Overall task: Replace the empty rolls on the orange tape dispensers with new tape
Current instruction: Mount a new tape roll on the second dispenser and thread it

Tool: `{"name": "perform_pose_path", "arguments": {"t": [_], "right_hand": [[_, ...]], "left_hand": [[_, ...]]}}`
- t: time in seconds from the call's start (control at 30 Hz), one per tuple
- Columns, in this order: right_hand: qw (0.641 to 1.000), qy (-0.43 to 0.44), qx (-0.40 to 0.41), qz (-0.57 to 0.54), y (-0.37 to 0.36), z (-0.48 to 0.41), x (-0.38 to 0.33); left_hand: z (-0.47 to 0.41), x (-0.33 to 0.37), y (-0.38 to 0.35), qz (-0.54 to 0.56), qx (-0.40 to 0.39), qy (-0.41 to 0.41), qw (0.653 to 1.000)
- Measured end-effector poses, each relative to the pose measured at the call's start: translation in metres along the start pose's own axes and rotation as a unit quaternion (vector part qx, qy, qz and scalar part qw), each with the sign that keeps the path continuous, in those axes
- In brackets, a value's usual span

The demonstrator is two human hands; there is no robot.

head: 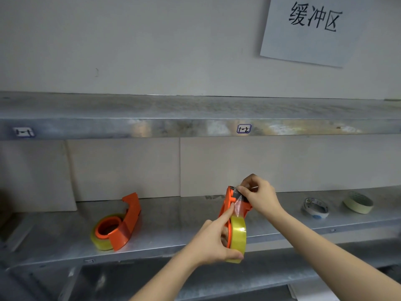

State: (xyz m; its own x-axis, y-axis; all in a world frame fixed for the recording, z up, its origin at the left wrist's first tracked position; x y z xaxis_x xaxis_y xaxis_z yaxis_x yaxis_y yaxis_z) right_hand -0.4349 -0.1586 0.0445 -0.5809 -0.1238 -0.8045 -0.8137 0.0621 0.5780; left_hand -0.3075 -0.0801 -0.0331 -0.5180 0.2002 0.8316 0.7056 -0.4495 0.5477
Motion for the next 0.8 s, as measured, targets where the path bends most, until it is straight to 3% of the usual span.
{"name": "perform_pose_path", "arguments": {"t": [0.4,0.8], "right_hand": [[0.999,0.018,-0.023,0.014,0.003,-0.006,-0.015],[0.997,0.048,-0.054,0.031,-0.005,-0.014,-0.025]], "left_hand": [[0.010,0.008,0.012,0.052,0.013,-0.018,0.998],[0.012,-0.004,0.020,0.007,0.015,0.005,1.000]]}}
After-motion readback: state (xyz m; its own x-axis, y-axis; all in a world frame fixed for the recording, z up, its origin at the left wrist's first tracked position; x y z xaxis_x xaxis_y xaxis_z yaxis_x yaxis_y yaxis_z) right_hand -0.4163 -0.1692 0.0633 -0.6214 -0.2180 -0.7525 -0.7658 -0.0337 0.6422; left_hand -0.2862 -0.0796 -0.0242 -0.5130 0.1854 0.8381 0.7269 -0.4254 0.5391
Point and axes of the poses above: each hand's wrist, its own z-axis away from the middle knuckle, its own y-axis out of the back of the hand, x = y × z, the point moved 9 cm from there along -z, towards the middle knuckle, and after that the axes turned 5 degrees about -x, right-handed, at the moved point
